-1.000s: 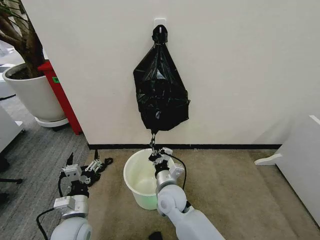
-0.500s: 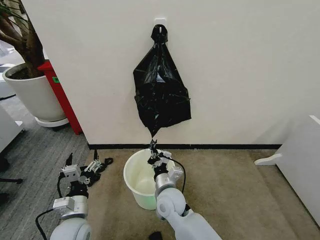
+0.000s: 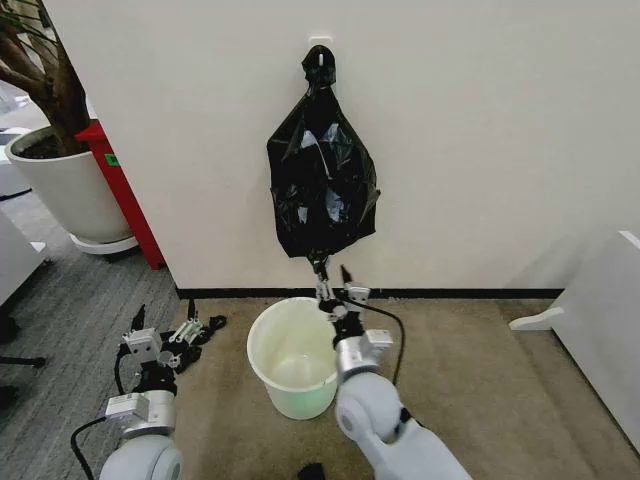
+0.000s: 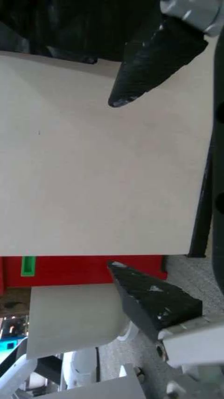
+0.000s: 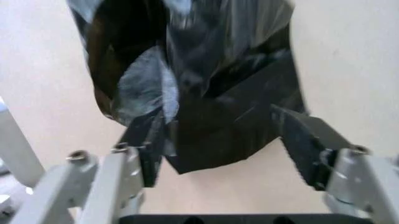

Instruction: Place the garbage bag over the trash bin.

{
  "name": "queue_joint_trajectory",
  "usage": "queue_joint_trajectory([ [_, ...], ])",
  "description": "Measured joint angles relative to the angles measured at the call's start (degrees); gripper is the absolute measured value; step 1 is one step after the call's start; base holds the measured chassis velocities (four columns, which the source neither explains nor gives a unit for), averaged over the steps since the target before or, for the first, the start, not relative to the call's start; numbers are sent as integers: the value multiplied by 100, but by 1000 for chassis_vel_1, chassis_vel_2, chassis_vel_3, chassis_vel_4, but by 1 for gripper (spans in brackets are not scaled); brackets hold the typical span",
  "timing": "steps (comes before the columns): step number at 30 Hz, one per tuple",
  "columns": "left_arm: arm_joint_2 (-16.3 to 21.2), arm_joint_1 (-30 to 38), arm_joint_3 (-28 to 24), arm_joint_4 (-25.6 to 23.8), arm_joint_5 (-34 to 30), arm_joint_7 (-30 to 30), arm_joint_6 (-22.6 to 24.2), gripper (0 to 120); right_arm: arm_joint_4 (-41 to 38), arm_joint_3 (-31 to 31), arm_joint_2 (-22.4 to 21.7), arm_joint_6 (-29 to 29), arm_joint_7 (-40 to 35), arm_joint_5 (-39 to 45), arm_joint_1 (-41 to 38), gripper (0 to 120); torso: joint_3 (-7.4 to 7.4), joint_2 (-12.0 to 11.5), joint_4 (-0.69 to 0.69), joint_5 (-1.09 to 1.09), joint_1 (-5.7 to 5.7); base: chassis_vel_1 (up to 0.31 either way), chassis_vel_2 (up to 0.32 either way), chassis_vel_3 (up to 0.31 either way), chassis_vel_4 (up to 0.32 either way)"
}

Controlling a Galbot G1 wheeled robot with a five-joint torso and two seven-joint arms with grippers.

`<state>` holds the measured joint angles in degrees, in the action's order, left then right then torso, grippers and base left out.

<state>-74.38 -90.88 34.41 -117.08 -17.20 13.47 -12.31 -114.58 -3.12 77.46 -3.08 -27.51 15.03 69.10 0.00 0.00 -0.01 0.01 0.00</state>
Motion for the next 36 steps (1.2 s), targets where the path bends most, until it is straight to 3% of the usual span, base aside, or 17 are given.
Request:
queue_joint_trajectory([
  [6,62,60,1,-50,-41,1,34,98,-383,175,-218,-305,-17,-1014,398,83,0,0,0,0,0,0,0,0,0],
  [10,153,95,34,-83,-151,0,38,98,-579,616,-305,-427,59,-1285,136,98,0,0,0,0,0,0,0,0,0],
  [17,142,98,46,-83,-164,-1,33,98,-740,849,-528,-417,333,-1018,89,100,0,0,1,0,0,0,0,0,0],
  [23,123,141,29,-67,-161,-2,32,98,-725,302,-873,-431,442,-784,851,100,0,0,-1,-1,0,0,0,0,0],
  [26,131,130,44,-78,-162,-2,32,98,-640,50,-1109,-48,360,-608,1046,100,0,0,0,-1,0,0,0,0,0],
  [32,188,128,79,-116,-204,1,26,98,-889,-22,-1301,464,452,-270,998,100,0,0,1,-1,0,0,0,0,0],
  [36,237,201,58,-160,-328,-21,21,98,-979,171,-1239,177,650,-447,720,100,0,0,0,0,0,0,0,0,0],
])
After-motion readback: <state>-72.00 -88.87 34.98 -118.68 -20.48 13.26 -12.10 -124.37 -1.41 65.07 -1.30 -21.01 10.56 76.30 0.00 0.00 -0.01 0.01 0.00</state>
